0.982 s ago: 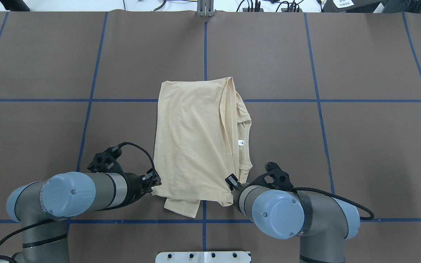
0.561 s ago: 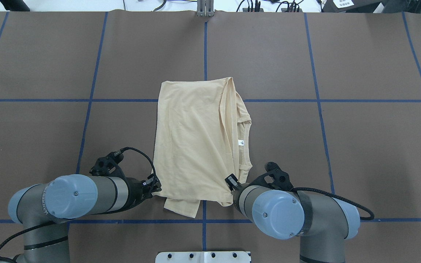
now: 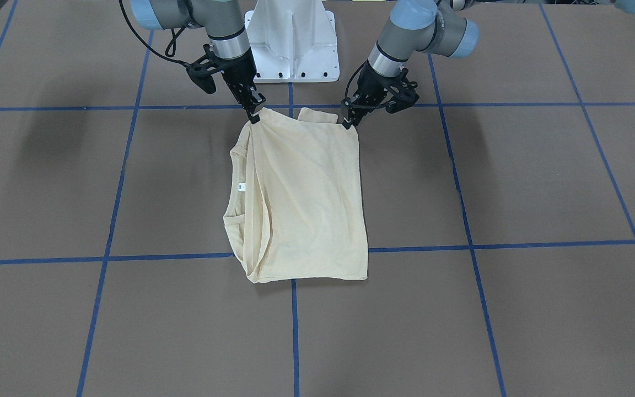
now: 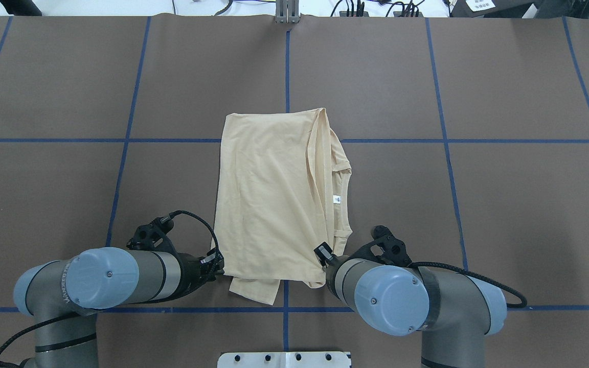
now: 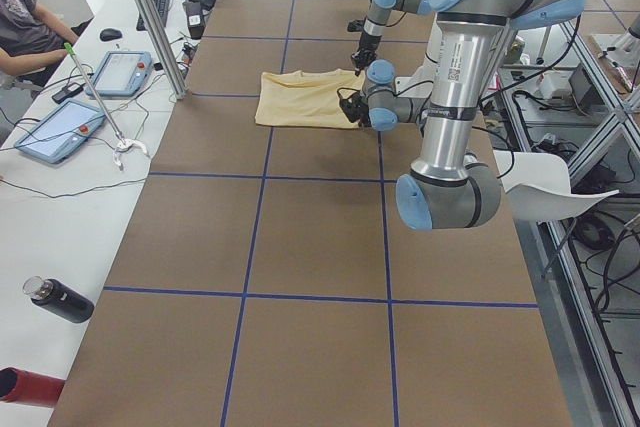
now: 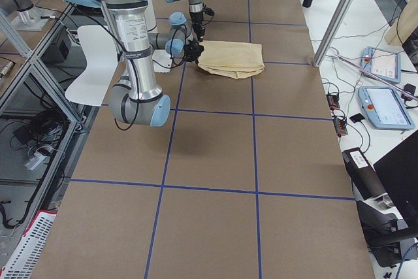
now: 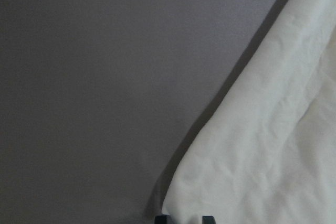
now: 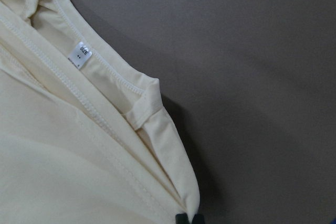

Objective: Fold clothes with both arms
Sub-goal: 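Hold both near corners of the shirt with both grippers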

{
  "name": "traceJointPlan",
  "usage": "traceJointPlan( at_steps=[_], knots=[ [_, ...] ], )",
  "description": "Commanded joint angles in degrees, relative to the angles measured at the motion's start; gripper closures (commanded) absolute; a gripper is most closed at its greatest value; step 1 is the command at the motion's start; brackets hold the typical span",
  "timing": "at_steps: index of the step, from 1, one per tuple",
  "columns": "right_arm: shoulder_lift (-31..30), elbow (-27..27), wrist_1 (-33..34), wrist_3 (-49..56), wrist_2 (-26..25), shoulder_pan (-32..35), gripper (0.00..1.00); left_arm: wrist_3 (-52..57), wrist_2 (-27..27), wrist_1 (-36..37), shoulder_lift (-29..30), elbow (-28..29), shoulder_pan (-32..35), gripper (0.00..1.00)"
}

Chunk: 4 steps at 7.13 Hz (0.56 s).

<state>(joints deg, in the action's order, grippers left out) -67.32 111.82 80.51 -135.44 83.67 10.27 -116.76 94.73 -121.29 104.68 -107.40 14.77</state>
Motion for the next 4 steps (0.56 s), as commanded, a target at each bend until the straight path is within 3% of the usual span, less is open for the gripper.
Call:
traceJointPlan(
  at_steps=[1,4],
  knots=[
    [0.0,0.1,0.0,0.0,0.0,0.0,1.00,-0.8,0.0,0.0,0.0,0.2,-0.3,1.00],
    [-0.1,0.1,0.0,0.0,0.0,0.0,1.00,-0.8,0.4,-0.1,-0.8,-1.1,-0.3,1.00]
  ],
)
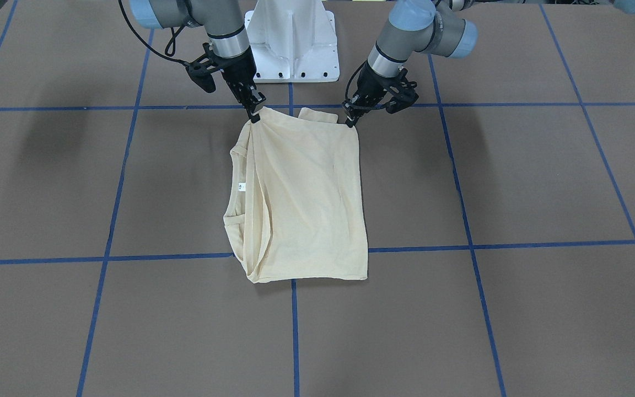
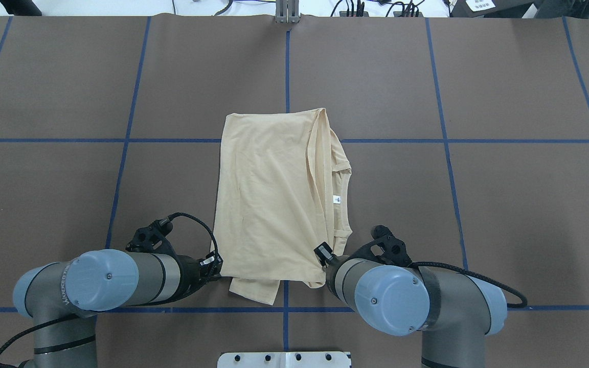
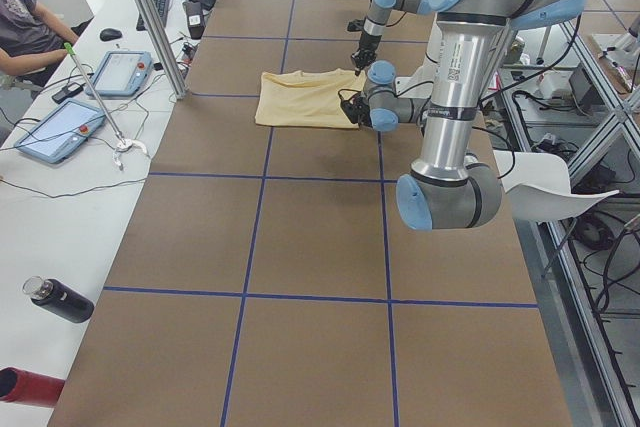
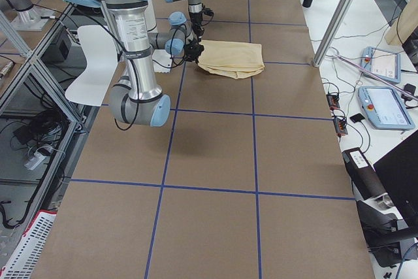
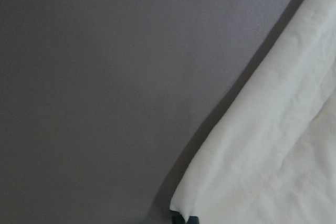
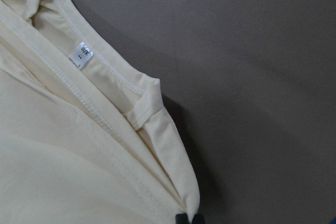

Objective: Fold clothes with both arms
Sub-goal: 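Hold both near corners of the shirt with both grippers, then lift the near edge with both grippers and fold it over toward the far edge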

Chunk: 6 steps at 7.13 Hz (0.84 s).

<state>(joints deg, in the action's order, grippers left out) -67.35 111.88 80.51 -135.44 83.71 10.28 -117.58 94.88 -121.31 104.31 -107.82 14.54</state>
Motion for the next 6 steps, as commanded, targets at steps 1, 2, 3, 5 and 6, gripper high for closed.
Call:
traceJointPlan(
  at_steps=[1,2,3,5,6],
  knots=[
    [-0.1,0.6,0.0,0.0,0.0,0.1,1.00,0.0,1.6,-0.1,-1.8,-3.2,0.0,1.00],
    [-1.5,3.7,0.2,-0.5,0.1,0.1,1.00,-0.4,2.6,-0.1,-4.1,-8.1,-0.6,1.00],
    [-4.3,8.0,0.2,-2.7,0.2,-0.1,1.00,-1.2,2.6,0.5,-6.3,-12.5,-1.4,1.00],
    [-4.7,13.0,0.3,-2.8,0.6,1.0,1.00,-0.5,6.7,5.5,-5.1,-17.7,-0.7,1.00],
    [-4.1,12.2,0.3,-2.1,1.5,5.3,1.00,2.8,8.5,7.1,-2.6,-15.9,5.6,1.00]
  ],
)
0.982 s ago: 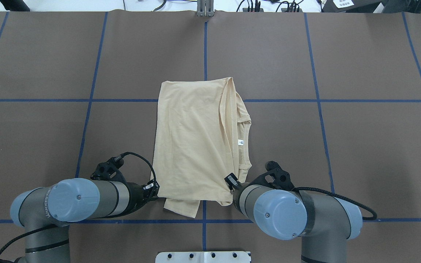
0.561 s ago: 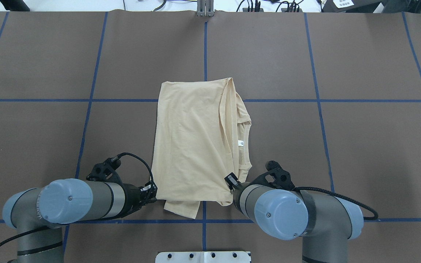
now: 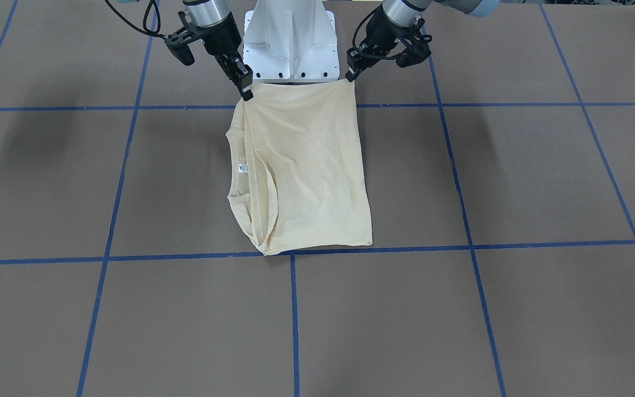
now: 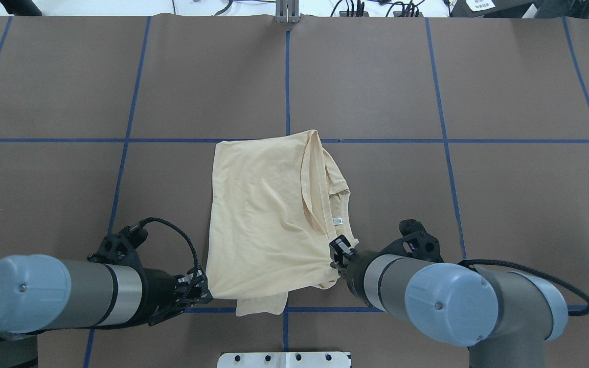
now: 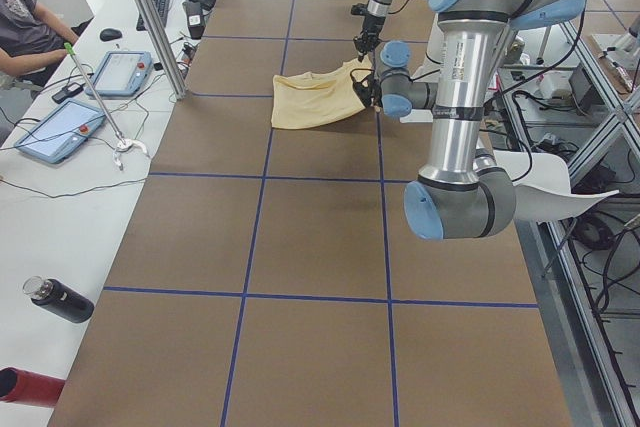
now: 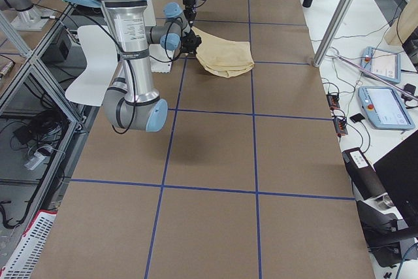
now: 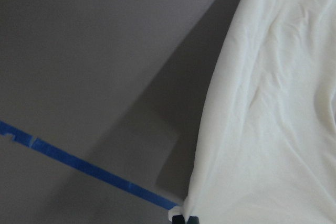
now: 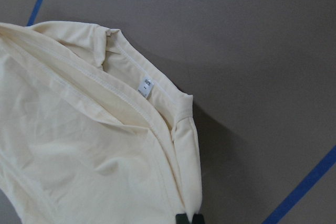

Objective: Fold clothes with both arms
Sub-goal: 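Lift the near edge with both grippers and fold it over toward the far edge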

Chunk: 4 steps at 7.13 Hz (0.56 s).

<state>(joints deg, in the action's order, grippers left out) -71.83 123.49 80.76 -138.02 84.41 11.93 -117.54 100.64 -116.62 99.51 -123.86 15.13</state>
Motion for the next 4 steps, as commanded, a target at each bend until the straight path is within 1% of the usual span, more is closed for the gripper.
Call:
traceJointPlan(
  at_steps=[1,2,3,4],
  knots=[
    [4.5,-3.3,0.1,1.0,6.9,10.2,1.00,9.3,3.9,2.6,7.0,5.8,10.2,1.00],
    [9.5,-10.5,-0.2,2.7,12.6,15.7,1.00,11.8,7.2,2.4,11.5,13.1,16.9,1.00],
    [12.0,-15.1,-0.3,6.6,13.1,18.8,1.00,16.7,9.8,2.4,14.8,18.9,21.8,1.00],
    [15.7,-22.4,-0.5,9.9,13.8,20.4,1.00,20.2,10.0,1.7,16.1,23.3,25.7,1.00]
  ],
)
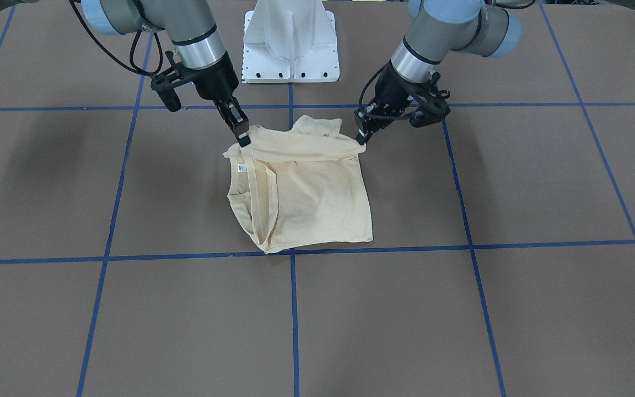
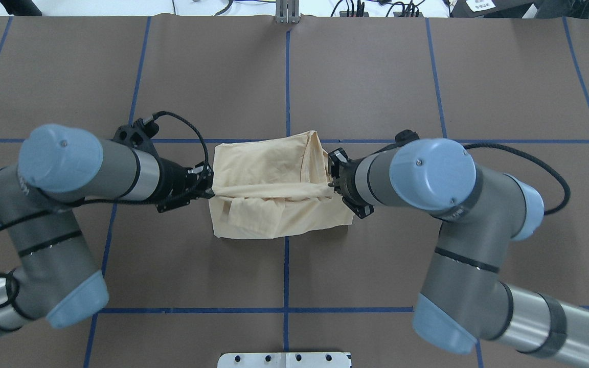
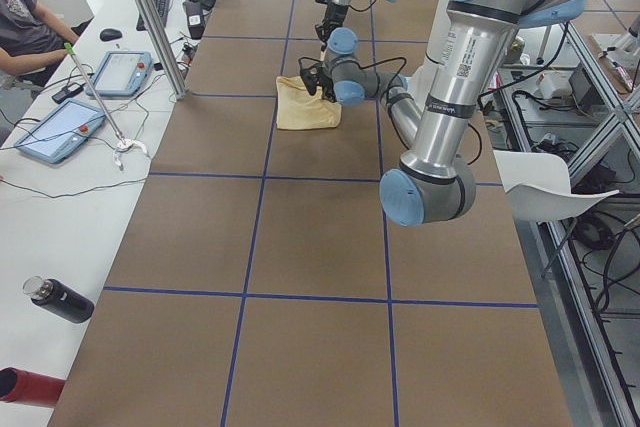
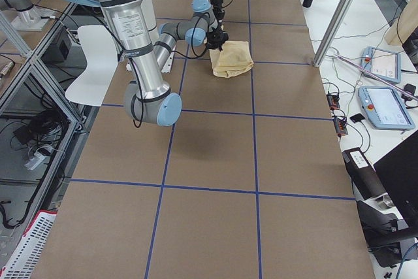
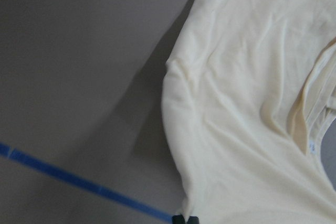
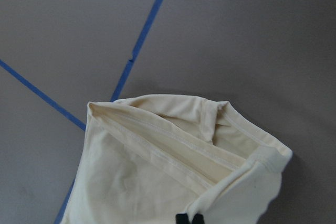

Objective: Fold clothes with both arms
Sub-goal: 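Lift the near edge with both grippers and fold it over toward the far edge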

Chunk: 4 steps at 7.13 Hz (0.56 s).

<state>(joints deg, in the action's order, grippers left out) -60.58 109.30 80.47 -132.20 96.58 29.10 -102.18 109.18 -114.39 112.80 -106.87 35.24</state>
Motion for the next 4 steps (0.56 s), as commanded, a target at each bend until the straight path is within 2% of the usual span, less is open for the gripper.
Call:
traceJointPlan(
  at_steps=[1,2,3,4],
  knots=[
    [9.4,-16.6,-0.4,8.1,4.5,5.6,1.00,7.7,1.5,-0.8,5.4,10.9,7.3,1.00],
    [12.8,-22.5,-0.5,11.4,7.3,7.9,1.00,8.1,1.5,-3.4,7.9,16.3,7.9,1.00],
    [14.9,-30.2,-6.6,14.4,7.4,8.9,1.00,8.1,1.2,-9.6,10.4,23.2,8.3,1.00],
    [15.7,-37.4,-14.3,15.5,7.2,9.6,0.01,8.6,1.0,-15.8,11.9,30.4,8.9,0.55]
  ],
)
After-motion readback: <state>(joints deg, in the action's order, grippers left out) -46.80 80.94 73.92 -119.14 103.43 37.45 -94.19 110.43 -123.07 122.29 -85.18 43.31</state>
